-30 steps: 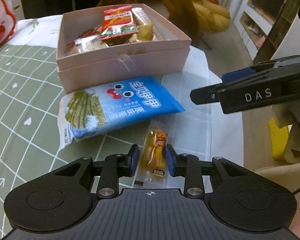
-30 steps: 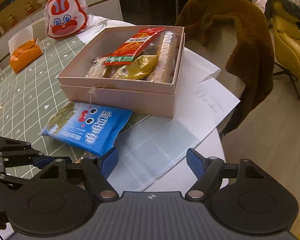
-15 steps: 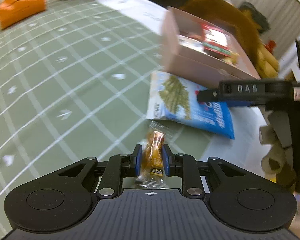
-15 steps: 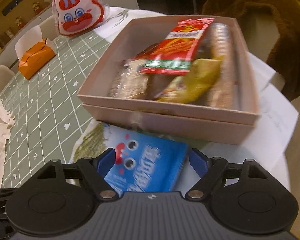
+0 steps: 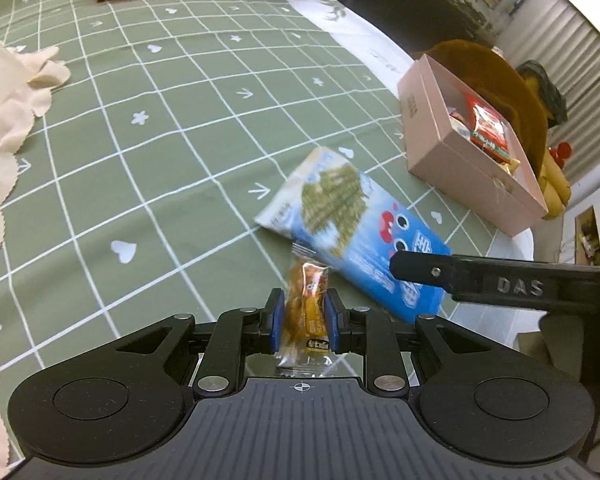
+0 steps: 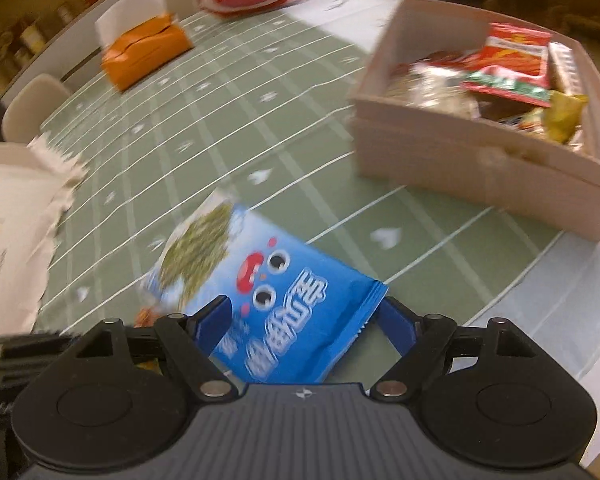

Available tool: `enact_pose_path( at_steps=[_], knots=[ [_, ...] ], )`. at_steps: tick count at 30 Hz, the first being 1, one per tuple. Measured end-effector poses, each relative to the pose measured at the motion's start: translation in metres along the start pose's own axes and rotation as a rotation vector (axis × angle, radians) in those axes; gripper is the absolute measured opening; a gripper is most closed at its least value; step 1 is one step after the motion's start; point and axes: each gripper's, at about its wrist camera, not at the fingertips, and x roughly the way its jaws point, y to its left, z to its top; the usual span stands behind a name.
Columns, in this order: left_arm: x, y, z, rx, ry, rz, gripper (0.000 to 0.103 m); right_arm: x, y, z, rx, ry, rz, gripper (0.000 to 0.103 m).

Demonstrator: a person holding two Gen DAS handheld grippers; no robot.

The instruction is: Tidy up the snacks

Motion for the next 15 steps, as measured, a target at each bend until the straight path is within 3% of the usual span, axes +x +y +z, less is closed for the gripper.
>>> enact_pose_path(
  at_steps=[6,10,15],
  knots=[
    [0.0,0.008,-0.001,-0.008,-0.003,0.001,0.026,-0.014,0.023,0.003,-0.125,-0.076,-0.053,0.086],
    [0.0,0.01,-0.001,-0.013,-0.003,-0.004,0.026,-0.013,0.025,0.012,-0.132,-0.118,-0.06,0.086],
    [-0.002,0.013,-0.002,-0.015,-0.002,-0.001,0.026,0.006,0.038,0.015,-0.203,-0.049,0.019,0.086]
  ],
)
